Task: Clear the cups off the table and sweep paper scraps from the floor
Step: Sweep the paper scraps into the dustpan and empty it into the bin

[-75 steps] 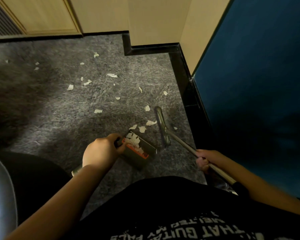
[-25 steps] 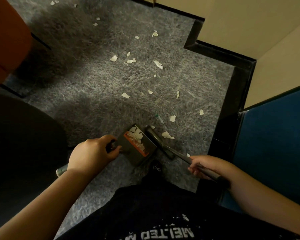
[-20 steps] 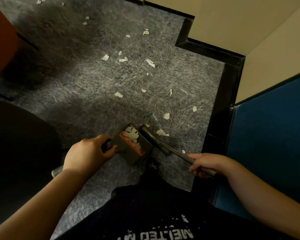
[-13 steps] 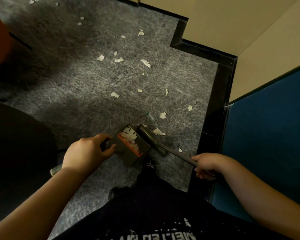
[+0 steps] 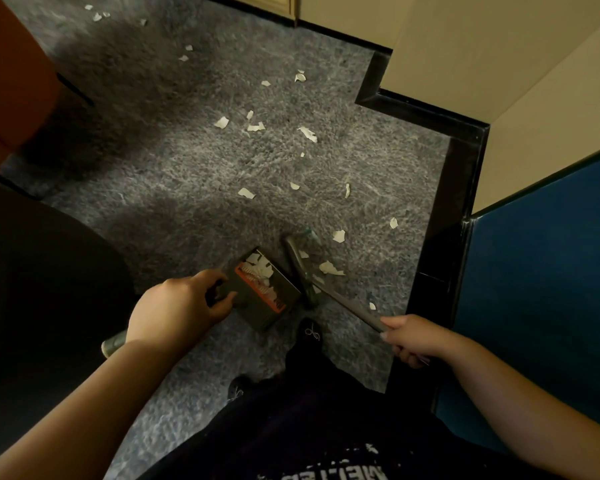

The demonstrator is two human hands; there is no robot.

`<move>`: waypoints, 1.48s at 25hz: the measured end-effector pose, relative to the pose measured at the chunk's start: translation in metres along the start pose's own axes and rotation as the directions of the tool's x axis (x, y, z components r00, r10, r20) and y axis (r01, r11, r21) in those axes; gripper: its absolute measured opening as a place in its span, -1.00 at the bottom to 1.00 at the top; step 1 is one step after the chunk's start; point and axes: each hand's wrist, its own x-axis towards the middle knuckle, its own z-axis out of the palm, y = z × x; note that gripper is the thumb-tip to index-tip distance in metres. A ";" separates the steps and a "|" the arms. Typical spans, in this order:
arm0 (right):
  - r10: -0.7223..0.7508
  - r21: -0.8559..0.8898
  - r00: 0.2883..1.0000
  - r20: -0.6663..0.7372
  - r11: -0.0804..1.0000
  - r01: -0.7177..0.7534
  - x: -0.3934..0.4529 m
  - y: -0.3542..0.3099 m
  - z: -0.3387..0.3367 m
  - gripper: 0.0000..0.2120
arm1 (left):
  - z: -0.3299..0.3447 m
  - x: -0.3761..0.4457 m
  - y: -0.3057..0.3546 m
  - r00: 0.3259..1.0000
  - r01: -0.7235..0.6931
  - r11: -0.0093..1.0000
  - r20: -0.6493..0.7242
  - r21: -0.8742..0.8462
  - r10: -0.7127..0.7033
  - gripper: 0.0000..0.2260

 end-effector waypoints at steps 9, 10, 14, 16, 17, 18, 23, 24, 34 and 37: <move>0.064 0.102 0.997 -0.048 0.993 -0.059 0.020 0.019 -0.003 -0.52 | -0.008 0.001 -0.005 0.998 0.035 0.999 0.047 0.016 -0.036 -0.74; 0.054 0.105 0.995 -0.080 0.993 -0.045 0.022 0.017 -0.010 -0.53 | -0.007 0.004 -0.003 0.999 0.023 1.000 0.040 0.015 -0.024 -0.75; 0.055 0.211 0.974 -0.218 0.977 -0.008 0.036 0.007 -0.033 -0.48 | 0.002 0.015 0.009 0.999 0.011 1.000 0.033 -0.005 -0.011 -0.75; 0.030 0.207 0.960 -0.280 0.978 0.029 0.043 -0.003 -0.041 -0.47 | 0.006 0.023 0.016 1.000 0.003 1.000 0.018 -0.017 -0.002 -0.75; 0.008 0.191 0.953 -0.302 0.980 0.052 0.047 -0.009 -0.045 -0.48 | 0.007 0.028 0.020 1.000 -0.005 1.000 0.012 -0.025 0.006 -0.74; -0.012 0.185 0.947 -0.320 0.980 0.075 0.049 -0.015 -0.050 -0.50 | 0.008 0.033 0.025 1.000 -0.018 0.999 0.005 -0.030 0.019 -0.74; -0.018 0.312 0.944 -0.329 0.942 0.126 0.034 -0.011 -0.070 -0.50 | 0.011 0.064 0.051 0.996 -0.084 0.994 -0.007 -0.064 0.084 -0.73; -0.023 0.323 0.942 -0.335 0.936 0.137 0.028 -0.005 -0.070 -0.49 | 0.011 0.070 0.057 0.995 -0.097 0.993 0.000 -0.074 0.098 -0.73; 0.161 0.571 0.908 -0.388 0.815 0.100 -0.014 0.033 -0.003 -0.72 | 0.012 0.128 0.094 0.961 -0.252 0.965 0.099 -0.073 0.259 -0.73; 0.258 0.666 0.867 -0.427 0.738 0.108 -0.020 0.031 0.013 -0.77 | 0.012 0.149 0.093 0.933 -0.327 0.941 0.132 -0.083 0.336 -0.73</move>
